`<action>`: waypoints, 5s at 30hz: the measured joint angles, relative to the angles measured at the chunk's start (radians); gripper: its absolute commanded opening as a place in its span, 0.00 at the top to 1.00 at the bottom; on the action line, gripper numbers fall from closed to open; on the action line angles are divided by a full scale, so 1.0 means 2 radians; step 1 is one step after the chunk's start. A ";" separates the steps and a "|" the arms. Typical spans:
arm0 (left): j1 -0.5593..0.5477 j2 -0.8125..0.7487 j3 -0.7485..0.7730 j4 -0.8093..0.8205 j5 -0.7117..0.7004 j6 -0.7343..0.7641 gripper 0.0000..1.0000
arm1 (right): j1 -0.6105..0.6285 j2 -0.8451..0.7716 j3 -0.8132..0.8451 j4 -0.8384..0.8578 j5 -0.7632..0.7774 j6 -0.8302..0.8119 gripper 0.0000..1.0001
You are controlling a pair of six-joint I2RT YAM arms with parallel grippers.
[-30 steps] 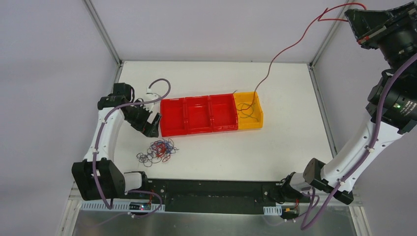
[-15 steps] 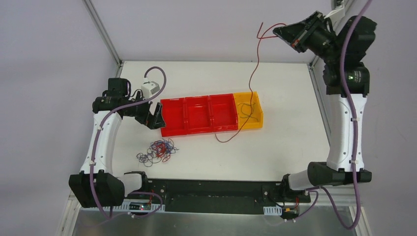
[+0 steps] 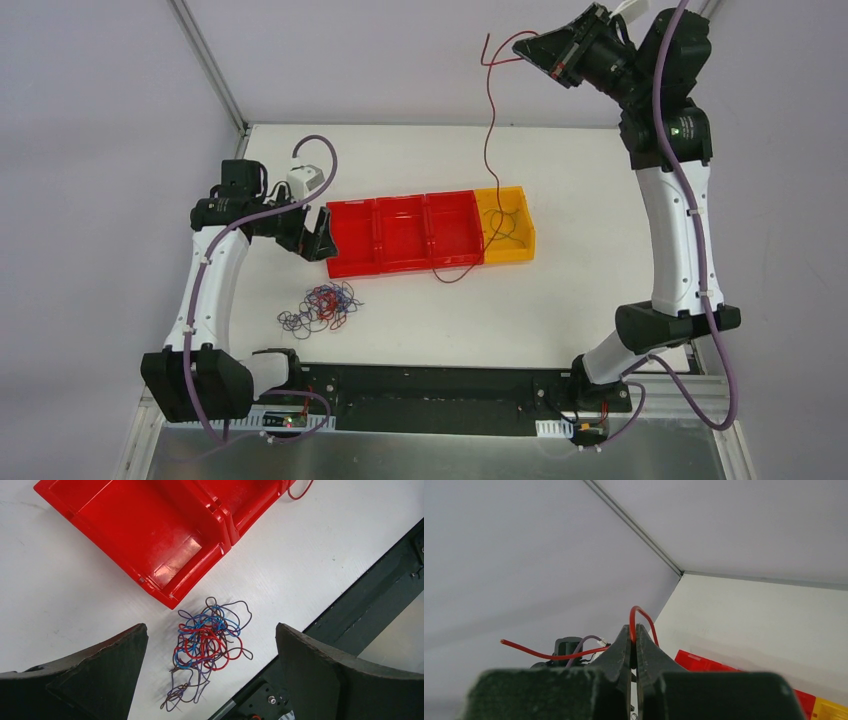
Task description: Untangle the cables
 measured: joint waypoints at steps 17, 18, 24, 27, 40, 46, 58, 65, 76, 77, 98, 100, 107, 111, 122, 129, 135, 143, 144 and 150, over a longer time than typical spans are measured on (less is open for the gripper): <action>0.000 0.011 -0.002 0.019 -0.011 -0.007 0.01 | 0.031 0.133 0.117 0.047 0.031 -0.022 1.00; 0.000 0.013 -0.002 0.020 -0.013 -0.008 0.01 | 0.033 0.142 0.117 0.049 0.034 -0.027 1.00; 0.000 0.025 -0.002 0.030 -0.014 -0.018 0.01 | 0.043 0.185 0.127 0.072 0.061 -0.065 1.00; -0.003 0.034 -0.002 0.034 -0.014 -0.022 0.01 | 0.046 0.201 0.131 0.087 0.069 -0.078 1.00; -0.010 0.068 0.001 0.058 -0.014 -0.039 0.03 | 0.085 0.109 -0.056 0.097 0.004 -0.082 1.00; -0.010 0.072 0.001 0.064 -0.014 -0.046 0.05 | 0.099 0.029 -0.206 0.091 -0.044 -0.063 1.00; -0.020 0.071 -0.016 0.071 -0.010 -0.048 0.06 | 0.112 0.074 -0.277 0.113 0.019 -0.055 1.00; -0.023 0.071 -0.017 0.072 -0.011 -0.050 0.09 | 0.109 0.087 -0.333 0.115 0.130 -0.122 1.00; -0.132 0.093 -0.001 0.088 -0.012 -0.063 0.15 | 0.119 0.060 -0.389 0.081 0.231 -0.237 1.00; -0.134 0.104 0.007 0.090 -0.013 -0.068 0.15 | 0.126 0.057 -0.392 0.077 0.238 -0.251 1.00; -0.133 0.130 0.023 0.142 -0.090 -0.123 0.14 | 0.225 0.120 -0.406 0.083 0.403 -0.415 0.53; -0.133 0.126 0.022 0.143 -0.093 -0.124 0.14 | 0.228 0.119 -0.394 0.069 0.400 -0.414 0.50; -0.133 0.119 0.016 0.147 -0.096 -0.127 0.14 | 0.181 0.064 -0.364 -0.034 0.321 -0.382 0.48; -0.133 0.118 0.012 0.147 -0.096 -0.127 0.14 | 0.114 0.007 -0.359 -0.096 0.249 -0.358 0.53; -0.133 0.118 0.007 0.149 -0.095 -0.127 0.14 | 0.041 0.055 -0.366 -0.149 0.137 -0.341 0.61; -0.133 0.118 0.007 0.149 -0.095 -0.127 0.14 | 0.042 0.103 -0.366 -0.132 0.128 -0.332 0.62; -0.133 0.118 0.007 0.148 -0.095 -0.127 0.14 | 0.042 0.120 -0.368 -0.114 0.134 -0.330 0.60; -0.133 0.118 0.007 0.148 -0.095 -0.126 0.14 | 0.046 0.145 -0.369 -0.093 0.162 -0.332 0.61; -0.133 0.118 0.007 0.148 -0.095 -0.126 0.14 | 0.046 0.150 -0.369 -0.092 0.168 -0.333 0.60; -0.133 0.118 0.007 0.148 -0.095 -0.126 0.15 | 0.047 0.163 -0.369 -0.093 0.180 -0.338 0.99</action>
